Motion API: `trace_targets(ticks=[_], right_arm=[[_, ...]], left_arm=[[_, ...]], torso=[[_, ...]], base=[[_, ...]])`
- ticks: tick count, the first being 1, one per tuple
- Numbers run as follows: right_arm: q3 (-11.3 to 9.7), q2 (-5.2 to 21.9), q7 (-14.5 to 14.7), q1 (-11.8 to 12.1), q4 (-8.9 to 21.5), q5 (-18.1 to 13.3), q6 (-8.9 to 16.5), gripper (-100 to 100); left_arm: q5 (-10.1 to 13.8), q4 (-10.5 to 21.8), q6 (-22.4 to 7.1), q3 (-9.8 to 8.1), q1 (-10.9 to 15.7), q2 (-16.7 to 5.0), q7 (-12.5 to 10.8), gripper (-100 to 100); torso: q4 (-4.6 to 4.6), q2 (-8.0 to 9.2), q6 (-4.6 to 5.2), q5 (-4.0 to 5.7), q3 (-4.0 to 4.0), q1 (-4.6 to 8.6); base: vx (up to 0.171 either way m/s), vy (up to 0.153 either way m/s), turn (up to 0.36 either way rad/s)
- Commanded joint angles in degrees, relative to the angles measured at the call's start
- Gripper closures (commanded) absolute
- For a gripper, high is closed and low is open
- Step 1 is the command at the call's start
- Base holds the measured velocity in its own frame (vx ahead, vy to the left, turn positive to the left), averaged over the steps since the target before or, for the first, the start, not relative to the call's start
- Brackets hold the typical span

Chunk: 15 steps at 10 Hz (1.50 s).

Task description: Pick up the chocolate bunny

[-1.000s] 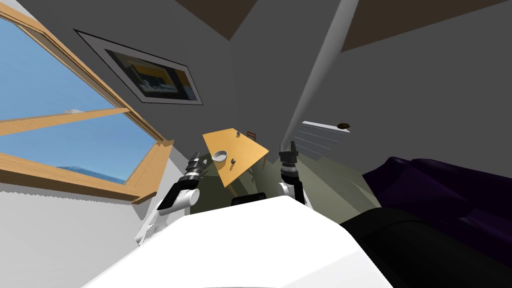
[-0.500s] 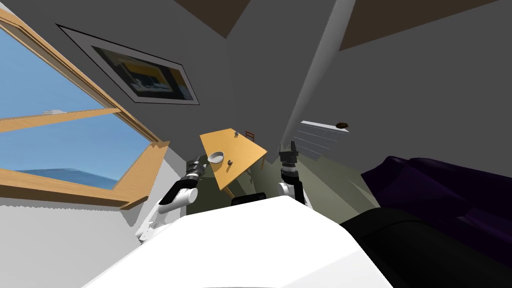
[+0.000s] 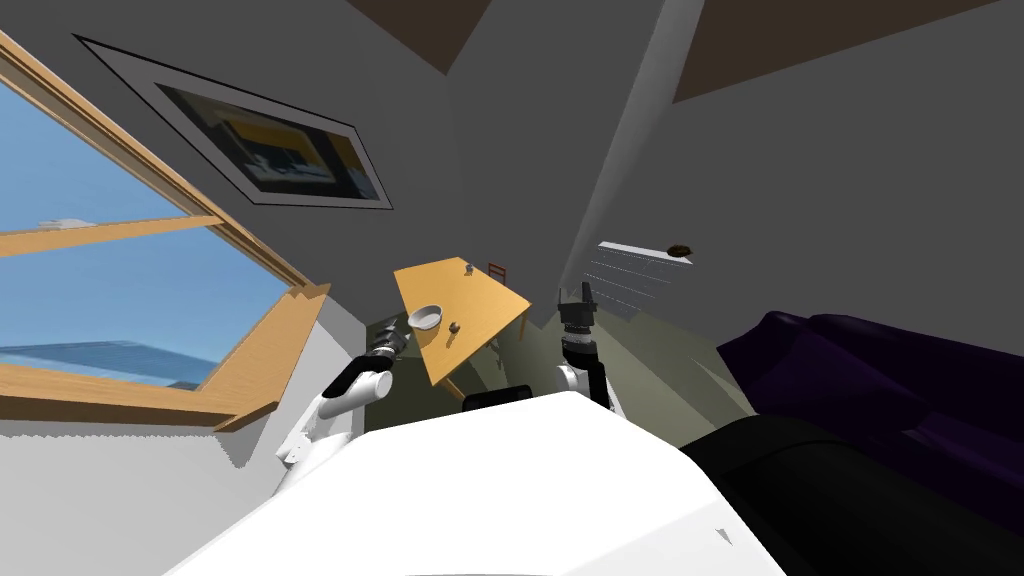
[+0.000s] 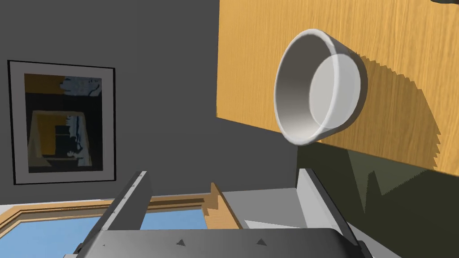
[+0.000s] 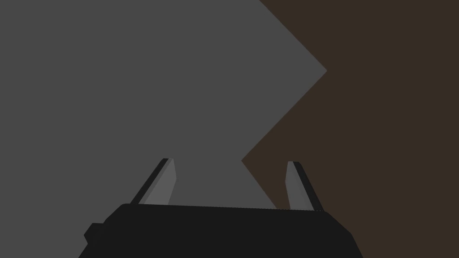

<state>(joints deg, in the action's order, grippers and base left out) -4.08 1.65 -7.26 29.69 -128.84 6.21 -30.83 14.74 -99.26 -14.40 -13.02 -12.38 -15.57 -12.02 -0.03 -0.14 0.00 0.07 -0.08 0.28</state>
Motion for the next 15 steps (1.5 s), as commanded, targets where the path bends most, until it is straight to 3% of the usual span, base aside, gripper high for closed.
trace_targets(ticks=[1, 2, 3, 5, 6, 8, 11, 15], right_arm=[[0.0, 0.0, 0.0, 0.0, 0.0, 0.0, 0.0, 0], [0.0, 0.0, 0.0, 0.0, 0.0, 0.0, 0.0, 0], [0.0, 0.0, 0.0, 0.0, 0.0, 0.0, 0.0, 0], [0.0, 0.0, 0.0, 0.0, 0.0, 0.0, 0.0, 0], [0.0, 0.0, 0.0, 0.0, 0.0, 0.0, 0.0, 0], [0.0, 0.0, 0.0, 0.0, 0.0, 0.0, 0.0, 0], [0.0, 0.0, 0.0, 0.0, 0.0, 0.0, 0.0, 0], [0.0, 0.0, 0.0, 0.0, 0.0, 0.0, 0.0, 0]], left_arm=[[0.0, 1.3, -2.1, -0.56, 0.4, 0.2, -0.8, -100], [0.4, 3.7, -4.0, -1.50, 1.8, -0.2, -2.1, -100], [0.4, 3.8, -4.2, -1.50, 1.8, -0.2, -2.1, -100], [1.1, 8.6, -7.6, -3.36, 4.5, -1.1, -4.5, -100], [1.1, 8.7, -8.2, -3.36, 4.5, -1.1, -4.5, -100], [1.8, 13.3, -11.7, -5.20, 7.2, -1.8, -7.0, -100], [2.1, 15.7, -13.8, -6.09, 8.5, -2.2, -8.2, -100], [2.9, 21.8, -18.4, -8.62, 12.3, -3.0, -11.5, -100]], torso=[[0.00, 0.00, 0.00, 0.00, 0.00, 0.00], [0.00, 0.01, -0.02, 0.00, 0.00, -0.04], [0.00, 0.01, 0.00, -0.01, 0.00, -0.07], [0.00, 0.00, 0.00, -0.01, 0.00, -0.03], [0.00, 0.00, 0.00, 0.01, 0.00, 0.04], [0.00, -0.02, -0.01, 0.00, -0.01, -0.05], [-0.01, -0.04, -0.01, 0.00, -0.03, -0.04], [-0.02, -0.07, -0.02, 0.00, -0.04, -0.08]], base=[[0.037, -0.064, -0.009], [0.032, -0.060, -0.024], [0.025, -0.053, -0.015], [0.037, -0.084, -0.037], [0.034, -0.069, -0.011], [0.060, -0.072, -0.036], [0.047, -0.059, -0.018], [0.057, -0.058, -0.032]])
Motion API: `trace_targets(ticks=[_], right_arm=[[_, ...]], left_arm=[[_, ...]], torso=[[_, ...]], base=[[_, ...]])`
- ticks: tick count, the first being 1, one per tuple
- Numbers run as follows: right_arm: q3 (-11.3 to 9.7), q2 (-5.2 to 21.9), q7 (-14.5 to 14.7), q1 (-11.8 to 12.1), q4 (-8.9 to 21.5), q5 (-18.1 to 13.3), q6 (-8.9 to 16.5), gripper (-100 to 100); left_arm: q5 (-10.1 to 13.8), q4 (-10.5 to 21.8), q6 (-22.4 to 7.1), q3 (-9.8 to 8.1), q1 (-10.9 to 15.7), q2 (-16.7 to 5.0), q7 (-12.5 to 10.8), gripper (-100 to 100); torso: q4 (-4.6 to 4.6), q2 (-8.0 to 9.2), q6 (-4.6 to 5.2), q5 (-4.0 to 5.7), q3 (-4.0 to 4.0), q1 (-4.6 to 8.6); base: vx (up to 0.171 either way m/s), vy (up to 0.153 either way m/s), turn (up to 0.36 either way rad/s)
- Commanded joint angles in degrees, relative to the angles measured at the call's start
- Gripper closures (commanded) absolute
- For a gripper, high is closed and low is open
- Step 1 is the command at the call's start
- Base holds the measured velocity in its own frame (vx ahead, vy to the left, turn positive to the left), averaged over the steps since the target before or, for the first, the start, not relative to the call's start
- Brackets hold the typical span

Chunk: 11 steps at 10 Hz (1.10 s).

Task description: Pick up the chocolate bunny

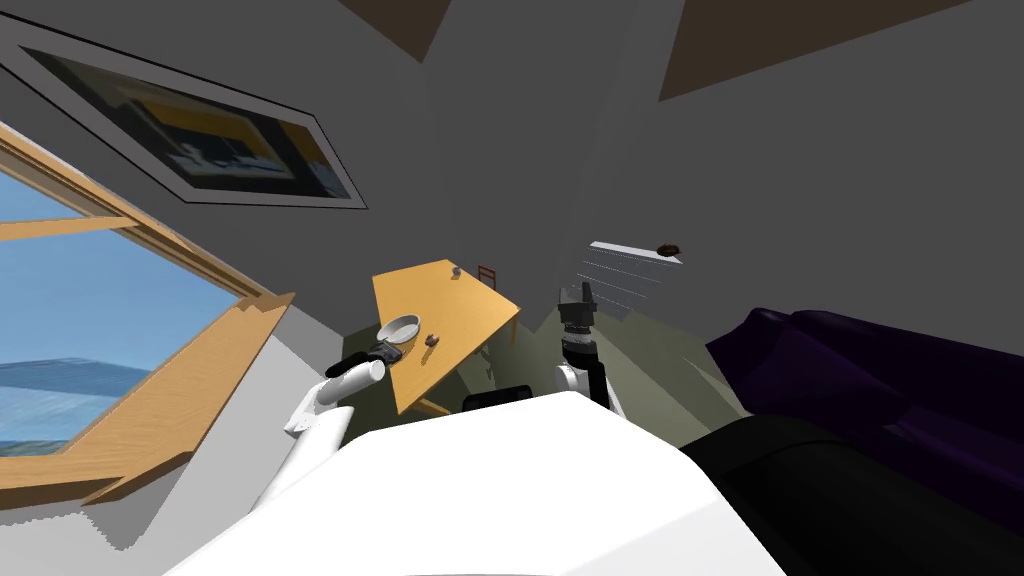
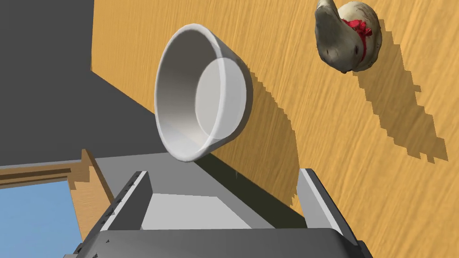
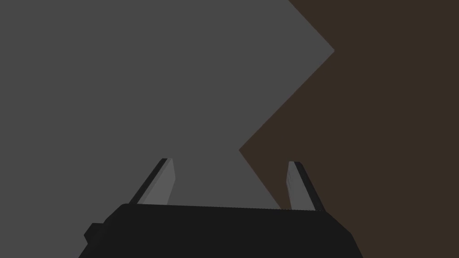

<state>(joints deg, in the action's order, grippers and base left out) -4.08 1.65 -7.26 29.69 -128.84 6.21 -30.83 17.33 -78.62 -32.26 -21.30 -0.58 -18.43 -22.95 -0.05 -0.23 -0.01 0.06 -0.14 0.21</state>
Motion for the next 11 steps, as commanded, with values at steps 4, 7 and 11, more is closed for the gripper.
trace_targets(ticks=[4, 7, 11], right_arm=[[0.0, 0.0, 0.0, 0.0, 0.0, 0.0, 0.0, 0], [0.0, 0.0, 0.0, 0.0, 0.0, 0.0, 0.0, 0], [0.0, 0.0, 0.0, 0.0, 0.0, 0.0, 0.0, 0]], left_arm=[[0.8, 7.0, -4.1, -2.56, 3.8, -0.8, -3.4, -100], [1.1, 11.8, -6.6, -4.34, 6.5, -1.0, -5.8, -100], [1.2, 17.0, -8.5, -6.02, 9.1, -0.4, -8.1, -100]], torso=[[0.00, 0.02, 0.00, 0.00, 0.01, -0.01], [-0.02, -0.06, -0.01, 0.01, -0.04, 0.01], [0.00, 0.04, -0.01, 0.00, 0.02, -0.02]], base=[[0.071, -0.064, -0.032], [0.086, -0.062, -0.040], [0.060, -0.053, -0.035]])
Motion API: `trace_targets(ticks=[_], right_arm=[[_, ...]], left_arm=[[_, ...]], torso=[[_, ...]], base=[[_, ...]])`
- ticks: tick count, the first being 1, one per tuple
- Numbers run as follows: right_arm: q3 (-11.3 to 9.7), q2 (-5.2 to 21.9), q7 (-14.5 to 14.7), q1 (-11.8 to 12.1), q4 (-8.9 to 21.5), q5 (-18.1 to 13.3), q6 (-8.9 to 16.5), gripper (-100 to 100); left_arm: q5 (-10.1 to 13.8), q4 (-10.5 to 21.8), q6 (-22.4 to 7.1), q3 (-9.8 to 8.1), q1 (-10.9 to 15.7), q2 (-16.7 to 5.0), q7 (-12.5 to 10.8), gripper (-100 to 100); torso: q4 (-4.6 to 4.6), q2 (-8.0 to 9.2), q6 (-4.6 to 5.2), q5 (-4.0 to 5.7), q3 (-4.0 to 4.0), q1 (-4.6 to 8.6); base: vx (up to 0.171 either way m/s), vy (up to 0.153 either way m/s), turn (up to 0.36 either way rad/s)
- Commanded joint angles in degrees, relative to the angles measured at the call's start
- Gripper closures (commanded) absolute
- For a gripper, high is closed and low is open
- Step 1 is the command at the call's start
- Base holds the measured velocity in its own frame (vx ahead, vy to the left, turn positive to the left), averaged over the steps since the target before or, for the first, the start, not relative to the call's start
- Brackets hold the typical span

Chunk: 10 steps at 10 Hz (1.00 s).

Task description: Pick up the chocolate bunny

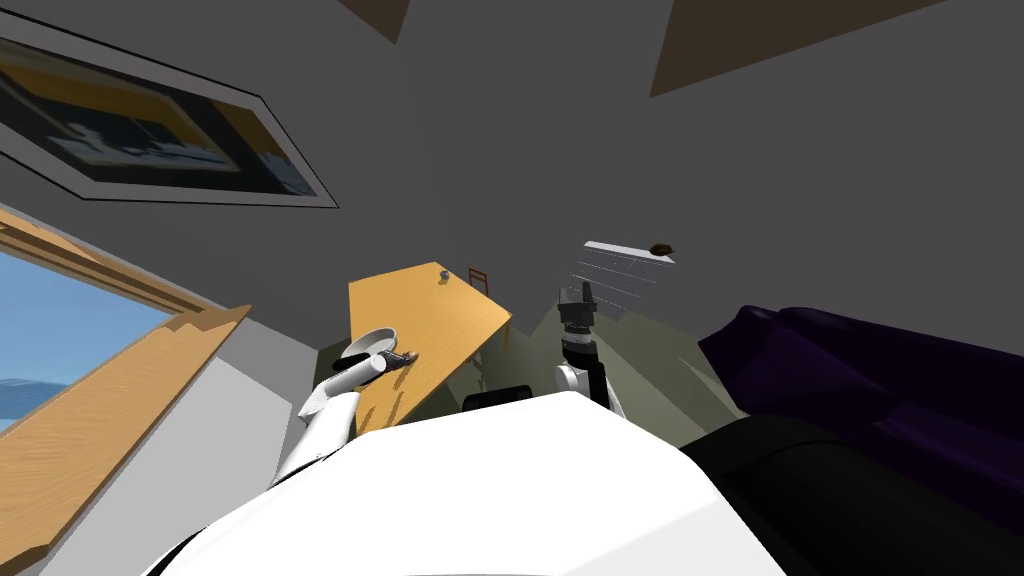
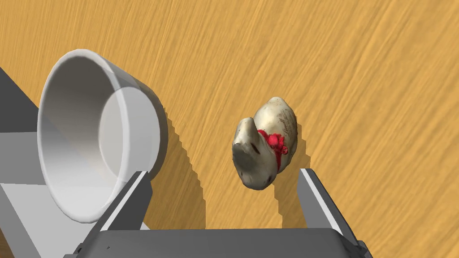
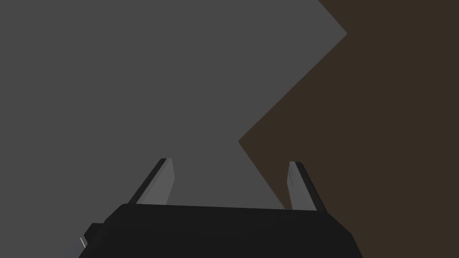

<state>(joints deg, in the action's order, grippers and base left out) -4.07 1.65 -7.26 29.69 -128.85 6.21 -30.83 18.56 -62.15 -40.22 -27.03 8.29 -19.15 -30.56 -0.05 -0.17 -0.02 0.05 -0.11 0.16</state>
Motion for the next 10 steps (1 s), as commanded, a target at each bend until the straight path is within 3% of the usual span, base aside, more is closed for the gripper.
trace_targets(ticks=[1, 2, 3, 5, 6, 7, 10], right_arm=[[0.0, 0.0, 0.0, 0.0, 0.0, 0.0, 0.0, 0], [0.0, 0.0, 0.0, 0.0, 0.0, 0.0, 0.0, 0], [0.0, 0.0, 0.0, 0.0, 0.0, 0.0, 0.0, 0], [0.0, 0.0, 0.0, 0.0, 0.0, 0.0, 0.0, 0], [0.0, 0.0, 0.0, 0.0, 0.0, 0.0, 0.0, 0], [0.0, 0.0, 0.0, 0.0, 0.0, 0.0, 0.0, 0], [0.0, 0.0, 0.0, 0.0, 0.0, 0.0, 0.0, 0]], left_arm=[[0.0, 0.0, 0.0, 0.00, 0.0, 0.0, 0.0, -100], [0.0, 0.2, -0.1, -0.04, 0.1, 0.0, -0.1, 0], [-0.1, 1.6, 1.8, 0.23, 0.0, 0.8, 0.3, -100], [-0.2, 2.8, 3.3, 0.44, 0.0, 1.4, 0.6, -100], [-0.4, 2.0, 2.4, 0.35, 0.0, 1.2, 0.3, -100], [-0.4, 2.1, 2.6, 0.37, 0.0, 1.3, 0.3, 100], [-0.4, 2.1, 2.6, 0.35, 0.0, 1.3, 0.3, 100]], torso=[[0.00, 0.00, 0.00, 0.00, 0.00, 0.00], [0.02, 0.10, -0.02, -0.01, 0.05, -0.08], [0.04, 0.18, -0.02, -0.02, 0.10, -0.14], [0.01, 0.02, -0.02, -0.07, 0.01, -0.36], [0.00, 0.00, -0.02, -0.08, 0.00, -0.38], [0.02, 0.09, -0.02, -0.06, 0.05, -0.28], [0.04, 0.22, -0.01, -0.03, 0.12, -0.19]], base=[[0.024, -0.019, -0.007], [0.000, 0.000, 0.000], [0.045, 0.030, 0.022], [0.063, 0.054, 0.013], [0.027, 0.023, -0.001], [0.000, 0.000, 0.000], [0.000, 0.000, 0.000]])
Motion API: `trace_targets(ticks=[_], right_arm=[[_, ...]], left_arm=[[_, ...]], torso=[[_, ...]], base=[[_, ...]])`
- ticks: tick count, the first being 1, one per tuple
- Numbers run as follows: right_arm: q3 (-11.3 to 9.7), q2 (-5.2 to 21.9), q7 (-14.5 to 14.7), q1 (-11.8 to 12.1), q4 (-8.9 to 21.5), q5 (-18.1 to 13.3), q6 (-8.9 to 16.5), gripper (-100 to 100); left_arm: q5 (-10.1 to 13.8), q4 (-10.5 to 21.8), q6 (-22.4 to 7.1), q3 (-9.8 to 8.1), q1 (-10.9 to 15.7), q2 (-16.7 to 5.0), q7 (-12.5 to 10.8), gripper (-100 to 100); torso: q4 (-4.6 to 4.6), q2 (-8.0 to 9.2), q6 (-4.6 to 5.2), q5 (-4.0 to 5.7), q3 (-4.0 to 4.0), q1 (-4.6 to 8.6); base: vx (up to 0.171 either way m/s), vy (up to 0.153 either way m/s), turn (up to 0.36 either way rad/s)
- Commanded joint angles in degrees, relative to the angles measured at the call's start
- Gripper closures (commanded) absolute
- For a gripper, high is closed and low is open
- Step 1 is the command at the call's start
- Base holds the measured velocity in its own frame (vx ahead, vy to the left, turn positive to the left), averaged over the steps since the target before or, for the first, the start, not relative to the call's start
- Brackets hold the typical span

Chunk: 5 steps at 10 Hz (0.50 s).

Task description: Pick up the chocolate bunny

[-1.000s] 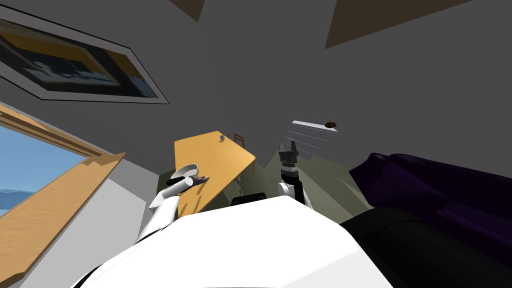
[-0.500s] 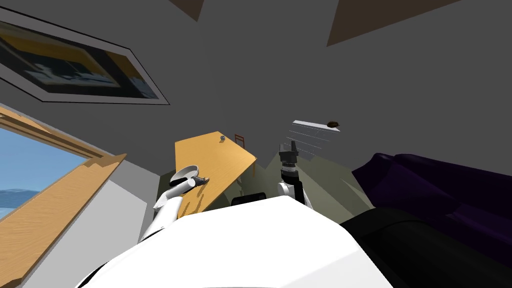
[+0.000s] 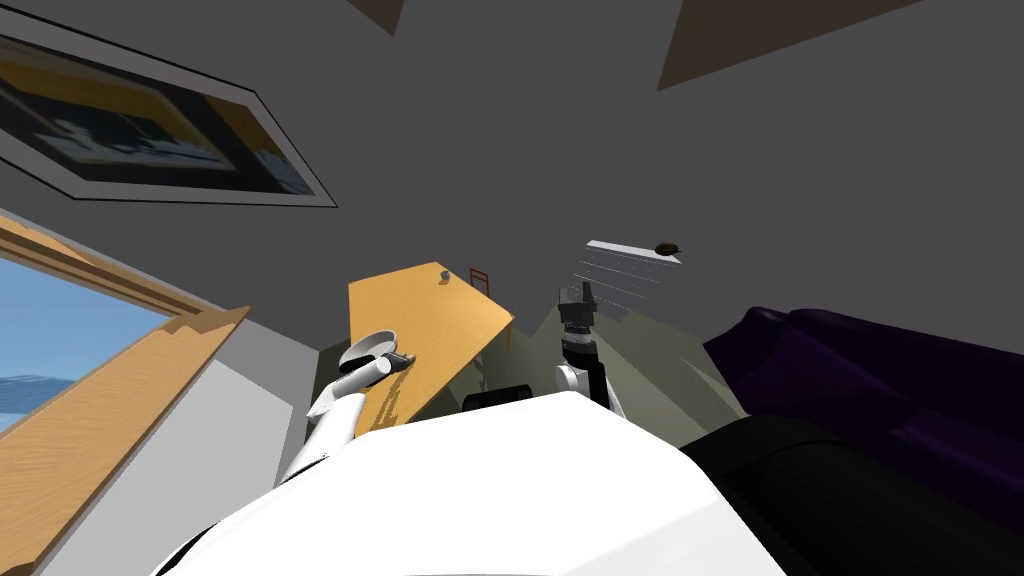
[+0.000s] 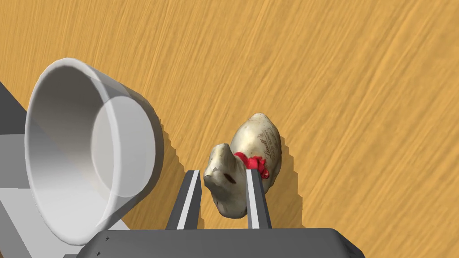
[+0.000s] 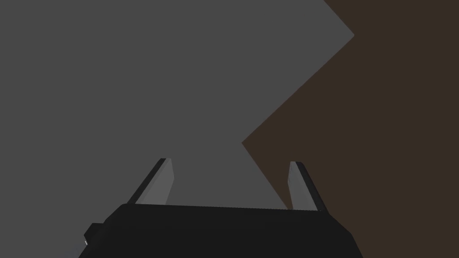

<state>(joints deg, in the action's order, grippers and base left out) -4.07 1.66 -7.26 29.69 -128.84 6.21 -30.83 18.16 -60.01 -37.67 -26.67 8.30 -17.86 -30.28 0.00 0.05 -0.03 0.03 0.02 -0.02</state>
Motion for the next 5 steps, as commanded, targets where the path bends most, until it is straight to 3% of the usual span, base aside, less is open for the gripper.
trace_targets(ticks=[1, 2, 3, 4, 5], right_arm=[[0.0, 0.0, 0.0, 0.0, 0.0, 0.0, 0.0, 0], [0.0, 0.0, 0.0, 0.0, 0.0, 0.0, 0.0, 0], [0.0, 0.0, 0.0, 0.0, 0.0, 0.0, 0.0, 0], [0.0, 0.0, 0.0, 0.0, 0.0, 0.0, 0.0, 0], [0.0, 0.0, 0.0, 0.0, 0.0, 0.0, 0.0, 0]], left_arm=[[0.0, 0.0, 0.0, 0.00, 0.0, 0.0, 0.0, 100], [0.0, 0.0, 0.0, 0.00, 0.0, 0.0, 0.0, 0], [0.4, -1.4, -1.9, -0.28, 0.1, -1.0, -0.2, 100], [0.0, -1.0, -1.1, -0.18, 0.1, -0.5, -0.3, 100], [0.0, -1.2, -1.4, -0.22, 0.1, -0.5, -0.4, 0]], torso=[[0.00, 0.00, 0.00, 0.00, 0.00, 0.00], [0.00, 0.01, 0.00, 0.01, 0.00, 0.01], [0.00, 0.01, 0.00, 0.01, 0.01, 0.02], [0.05, 0.16, 0.02, 0.06, 0.09, 0.19], [0.04, 0.15, 0.01, 0.05, 0.09, 0.16]], base=[[0.000, 0.000, 0.000], [0.000, 0.000, 0.000], [-0.049, -0.049, -0.028], [-0.029, -0.029, -0.003], [0.000, 0.000, 0.000]])
